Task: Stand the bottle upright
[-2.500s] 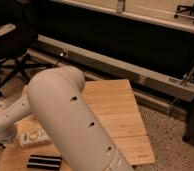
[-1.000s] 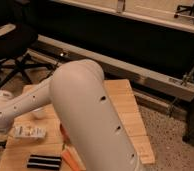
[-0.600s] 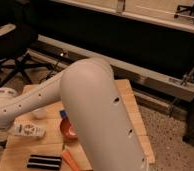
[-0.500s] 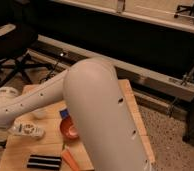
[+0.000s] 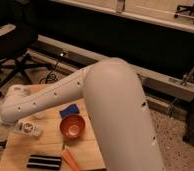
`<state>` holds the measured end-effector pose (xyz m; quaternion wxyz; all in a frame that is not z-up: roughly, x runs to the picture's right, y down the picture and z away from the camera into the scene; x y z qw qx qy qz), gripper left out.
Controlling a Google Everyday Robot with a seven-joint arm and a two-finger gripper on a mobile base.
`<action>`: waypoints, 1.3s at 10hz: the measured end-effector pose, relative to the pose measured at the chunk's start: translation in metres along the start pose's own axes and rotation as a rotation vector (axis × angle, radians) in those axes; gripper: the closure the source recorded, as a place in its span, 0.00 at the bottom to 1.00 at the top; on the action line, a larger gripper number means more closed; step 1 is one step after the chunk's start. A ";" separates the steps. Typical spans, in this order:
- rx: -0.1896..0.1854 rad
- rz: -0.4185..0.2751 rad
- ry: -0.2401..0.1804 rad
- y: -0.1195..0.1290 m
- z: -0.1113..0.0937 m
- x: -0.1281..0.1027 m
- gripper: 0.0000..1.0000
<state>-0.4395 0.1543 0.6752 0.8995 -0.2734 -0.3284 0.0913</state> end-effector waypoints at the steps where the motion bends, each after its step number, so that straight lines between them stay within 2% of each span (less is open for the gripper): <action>1: 0.000 0.017 -0.027 -0.002 -0.004 0.003 0.74; 4: 0.016 0.059 -0.078 -0.011 -0.020 0.014 0.74; 6: 0.023 0.070 -0.094 -0.015 -0.026 0.018 0.74; 13: 0.027 0.111 -0.202 -0.019 -0.035 0.021 0.74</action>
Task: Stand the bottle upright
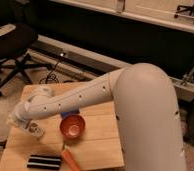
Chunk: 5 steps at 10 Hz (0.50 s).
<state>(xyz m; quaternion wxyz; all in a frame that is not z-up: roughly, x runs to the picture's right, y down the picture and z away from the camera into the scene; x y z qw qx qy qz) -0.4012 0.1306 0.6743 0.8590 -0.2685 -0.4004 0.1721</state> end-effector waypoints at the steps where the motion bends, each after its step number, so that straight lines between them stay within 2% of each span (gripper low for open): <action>1: 0.002 0.000 -0.020 -0.001 -0.002 -0.002 0.74; 5: 0.006 0.008 -0.099 -0.005 -0.008 -0.007 0.74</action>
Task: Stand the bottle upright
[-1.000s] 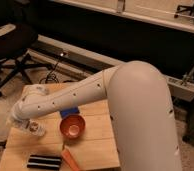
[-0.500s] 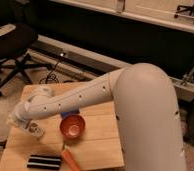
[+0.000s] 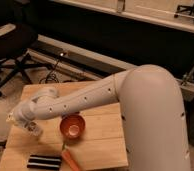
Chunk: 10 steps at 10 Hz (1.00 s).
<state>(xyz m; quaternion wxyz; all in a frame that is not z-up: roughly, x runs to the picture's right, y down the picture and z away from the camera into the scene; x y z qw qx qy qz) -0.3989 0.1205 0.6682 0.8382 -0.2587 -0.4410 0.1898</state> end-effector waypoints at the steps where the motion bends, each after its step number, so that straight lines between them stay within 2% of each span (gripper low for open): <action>1: -0.001 0.004 -0.017 0.000 0.000 0.000 0.74; 5: -0.013 0.014 -0.076 0.000 0.004 -0.002 0.72; 8: -0.023 0.007 -0.120 0.003 0.004 -0.003 0.44; 10: -0.019 0.010 -0.169 -0.001 0.000 -0.002 0.23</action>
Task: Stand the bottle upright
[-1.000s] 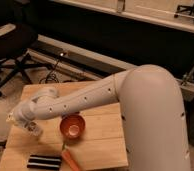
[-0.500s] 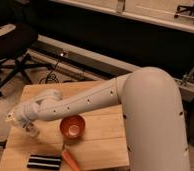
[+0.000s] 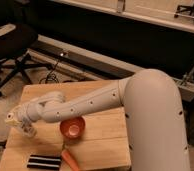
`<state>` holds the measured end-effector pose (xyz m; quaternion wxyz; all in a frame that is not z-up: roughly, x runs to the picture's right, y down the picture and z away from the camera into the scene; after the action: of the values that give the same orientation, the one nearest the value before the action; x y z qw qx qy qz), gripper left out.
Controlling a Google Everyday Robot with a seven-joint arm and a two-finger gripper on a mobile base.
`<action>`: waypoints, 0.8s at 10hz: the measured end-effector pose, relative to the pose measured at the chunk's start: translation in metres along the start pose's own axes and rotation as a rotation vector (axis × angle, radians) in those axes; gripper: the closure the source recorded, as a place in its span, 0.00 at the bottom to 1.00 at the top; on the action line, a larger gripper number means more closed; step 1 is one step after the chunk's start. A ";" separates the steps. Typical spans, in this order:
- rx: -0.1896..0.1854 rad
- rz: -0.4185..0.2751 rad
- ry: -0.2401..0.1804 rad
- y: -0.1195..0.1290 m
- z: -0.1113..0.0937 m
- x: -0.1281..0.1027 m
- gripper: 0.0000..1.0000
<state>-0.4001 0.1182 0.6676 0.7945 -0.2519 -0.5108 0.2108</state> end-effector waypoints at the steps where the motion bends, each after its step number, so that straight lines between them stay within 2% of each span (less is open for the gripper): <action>1: 0.001 0.004 -0.018 -0.002 -0.001 0.002 0.20; 4: -0.004 0.010 -0.040 -0.001 0.000 0.010 0.20; 8: -0.005 -0.009 -0.036 0.000 -0.002 0.015 0.20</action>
<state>-0.3924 0.1271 0.6779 0.7855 -0.2476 -0.5267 0.2104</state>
